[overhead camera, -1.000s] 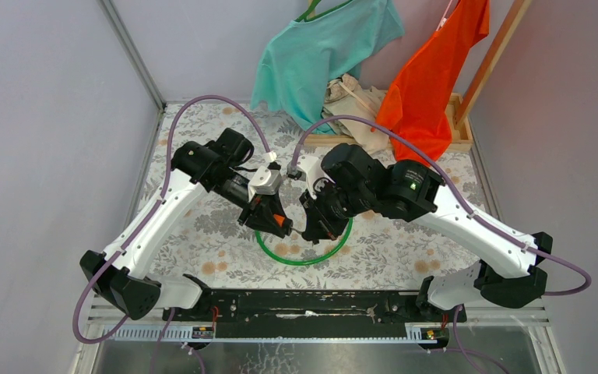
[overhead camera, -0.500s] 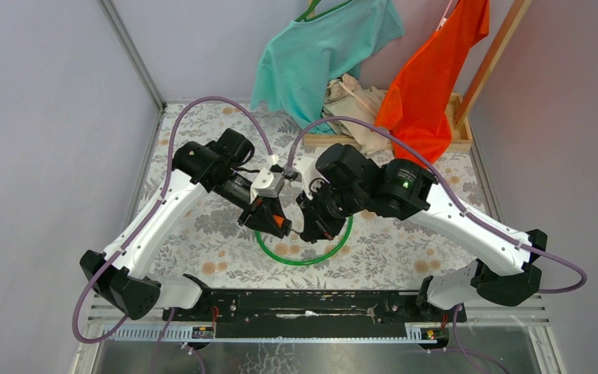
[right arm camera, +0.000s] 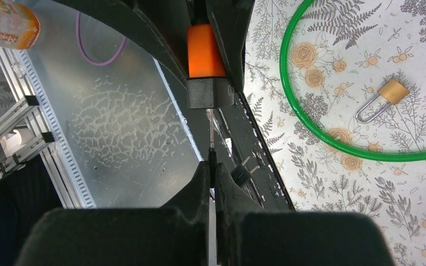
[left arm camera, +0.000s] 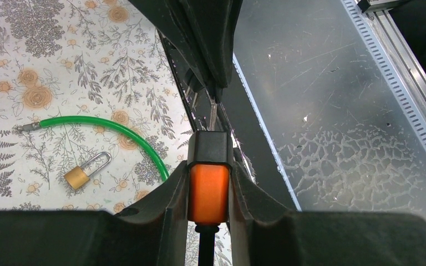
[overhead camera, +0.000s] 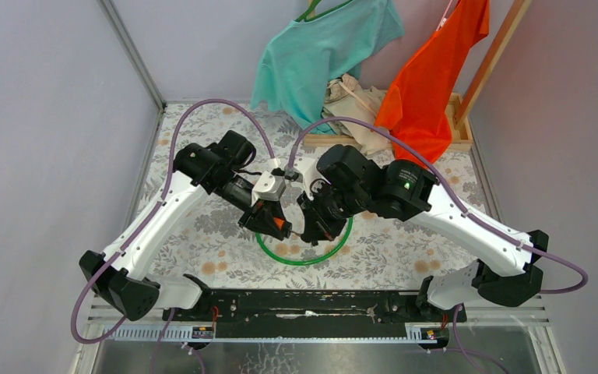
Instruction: Unlock with the key
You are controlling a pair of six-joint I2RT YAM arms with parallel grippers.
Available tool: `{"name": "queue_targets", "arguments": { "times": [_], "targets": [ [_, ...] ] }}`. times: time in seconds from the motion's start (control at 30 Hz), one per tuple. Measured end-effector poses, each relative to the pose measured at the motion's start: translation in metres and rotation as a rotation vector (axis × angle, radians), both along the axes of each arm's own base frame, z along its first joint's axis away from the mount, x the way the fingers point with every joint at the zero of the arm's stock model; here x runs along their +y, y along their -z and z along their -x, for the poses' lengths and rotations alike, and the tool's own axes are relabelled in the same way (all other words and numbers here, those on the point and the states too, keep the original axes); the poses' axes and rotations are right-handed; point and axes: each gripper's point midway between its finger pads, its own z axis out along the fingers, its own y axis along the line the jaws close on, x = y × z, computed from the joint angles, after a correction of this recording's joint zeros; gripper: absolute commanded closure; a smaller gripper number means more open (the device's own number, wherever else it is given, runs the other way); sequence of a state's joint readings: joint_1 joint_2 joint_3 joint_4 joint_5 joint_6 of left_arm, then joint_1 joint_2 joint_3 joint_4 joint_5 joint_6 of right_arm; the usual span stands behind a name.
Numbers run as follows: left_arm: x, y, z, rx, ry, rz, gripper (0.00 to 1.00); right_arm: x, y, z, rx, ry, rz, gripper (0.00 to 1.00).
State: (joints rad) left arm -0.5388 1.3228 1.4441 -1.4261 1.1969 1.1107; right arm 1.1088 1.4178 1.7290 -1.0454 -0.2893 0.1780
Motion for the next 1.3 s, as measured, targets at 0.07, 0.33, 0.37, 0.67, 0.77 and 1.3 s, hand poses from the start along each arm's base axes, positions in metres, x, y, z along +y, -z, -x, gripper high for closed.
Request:
{"name": "queue_targets", "arguments": {
  "times": [0.07, 0.33, 0.37, 0.67, 0.77, 1.3],
  "targets": [
    [0.0, 0.001, 0.001, -0.003, 0.004, -0.003, 1.0, -0.001, 0.001, 0.001, 0.001, 0.005, -0.007, 1.0],
    [-0.002, 0.0, 0.002, -0.005, 0.012, 0.004, 1.0, -0.002, -0.004, 0.002, -0.004, 0.035, -0.071, 1.0],
    [-0.002, -0.001, 0.002, -0.005, 0.012, 0.005, 1.0, -0.002, -0.005, 0.002, -0.007, 0.038, -0.082, 1.0],
    [-0.001, -0.001, 0.004, -0.009, 0.015, 0.004, 1.0, -0.002, -0.007, 0.003, -0.006, 0.047, -0.111, 1.0],
    [-0.001, -0.001, 0.004, -0.01, 0.015, 0.004, 1.0, -0.002, -0.006, 0.003, -0.006, 0.05, -0.118, 1.0],
    [-0.001, 0.002, 0.002, -0.006, 0.003, -0.019, 1.0, -0.007, 0.0, 0.005, -0.008, 0.035, -0.093, 1.0]
  ]
}}
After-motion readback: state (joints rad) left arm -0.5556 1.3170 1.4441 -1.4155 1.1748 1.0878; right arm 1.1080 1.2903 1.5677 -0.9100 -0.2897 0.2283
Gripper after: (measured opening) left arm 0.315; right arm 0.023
